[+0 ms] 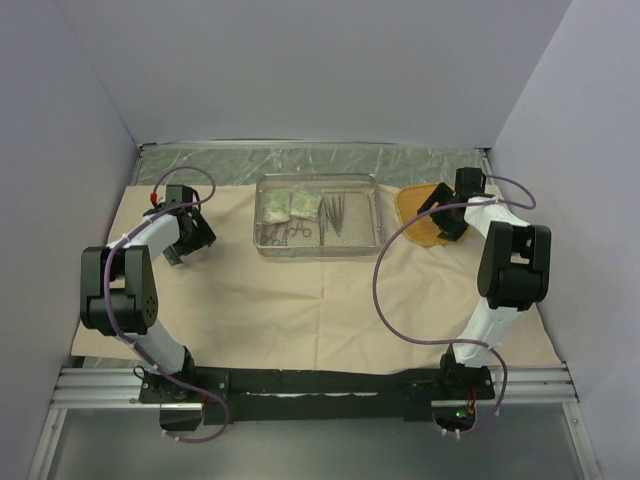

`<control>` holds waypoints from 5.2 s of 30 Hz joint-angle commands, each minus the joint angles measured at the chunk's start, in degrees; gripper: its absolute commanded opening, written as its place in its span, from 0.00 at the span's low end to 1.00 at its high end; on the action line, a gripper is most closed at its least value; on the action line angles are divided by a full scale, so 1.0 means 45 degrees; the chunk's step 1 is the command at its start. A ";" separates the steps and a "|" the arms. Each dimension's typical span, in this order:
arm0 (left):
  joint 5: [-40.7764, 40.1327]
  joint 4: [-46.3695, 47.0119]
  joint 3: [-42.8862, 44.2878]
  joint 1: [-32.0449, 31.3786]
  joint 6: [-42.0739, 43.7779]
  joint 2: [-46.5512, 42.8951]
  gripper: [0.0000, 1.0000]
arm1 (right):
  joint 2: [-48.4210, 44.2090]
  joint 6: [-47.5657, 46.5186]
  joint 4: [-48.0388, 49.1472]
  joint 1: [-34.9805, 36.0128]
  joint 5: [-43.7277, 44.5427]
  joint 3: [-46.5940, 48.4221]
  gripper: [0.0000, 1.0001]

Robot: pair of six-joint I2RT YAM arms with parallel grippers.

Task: Open and lay out the surgical kit
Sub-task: Move the distractor from the surgical kit, then smooth out the surgical kit at the center of the board.

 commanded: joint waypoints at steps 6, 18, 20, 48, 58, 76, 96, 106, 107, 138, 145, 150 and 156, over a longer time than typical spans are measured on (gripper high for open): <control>-0.0067 0.0014 0.0447 -0.0040 0.0162 -0.0120 0.87 | -0.2138 0.0153 -0.2013 -0.1075 0.1312 -0.2659 0.90; 0.0050 0.0014 0.0544 -0.0040 0.0182 -0.0257 0.87 | -0.3662 -0.0061 -0.2211 -0.1682 0.1689 -0.1704 0.91; 0.0109 0.0014 0.0544 -0.0059 0.0201 -0.0316 0.87 | -0.3624 -0.0198 -0.1782 -0.1545 0.1296 -0.1198 0.91; 0.0206 0.0678 -0.0080 -0.0040 0.0475 -0.0804 0.87 | 0.5515 -0.3597 -0.3772 -0.1290 0.3031 0.9564 0.79; 0.0128 0.0541 0.0114 -0.0137 0.0436 -0.0648 0.87 | 0.6922 -0.3539 -0.4454 -0.1271 0.2894 1.0580 0.45; -0.0828 -0.0005 0.1676 -0.0274 0.0338 0.0504 0.87 | 0.7354 -0.2897 -0.3188 -0.1368 0.2720 1.1987 0.00; 0.0011 -0.0338 0.5094 -0.0274 0.0299 0.3043 0.88 | 0.2571 -0.2074 -0.1566 0.0054 0.0277 0.6757 0.72; -0.0145 -0.1021 0.8684 -0.0235 0.0065 0.5971 0.85 | -0.0457 -0.1254 -0.0256 0.2086 -0.0056 0.2109 0.73; -0.0165 -0.1079 0.8882 -0.0196 0.0026 0.6360 0.85 | -0.0595 -0.1273 -0.0256 0.2146 -0.0055 0.1912 0.73; -0.0925 -0.1900 0.9010 0.0684 -0.0052 0.4810 0.91 | -0.3718 -0.1488 -0.0275 0.2752 0.1019 -0.1291 0.74; -0.1376 -0.1355 0.4378 -0.0936 -0.0404 0.1211 0.99 | -0.5204 -0.1138 -0.0257 0.4313 0.1605 -0.3010 0.74; -0.0636 -0.0847 0.2206 -0.1309 -0.0463 -0.0390 0.99 | -0.5479 -0.1156 0.0037 0.4647 0.1450 -0.3267 0.74; 0.0303 -0.0280 0.2380 -0.1972 -0.0112 -0.1038 0.99 | -0.4952 -0.1410 0.0271 0.4628 0.1293 -0.2369 0.74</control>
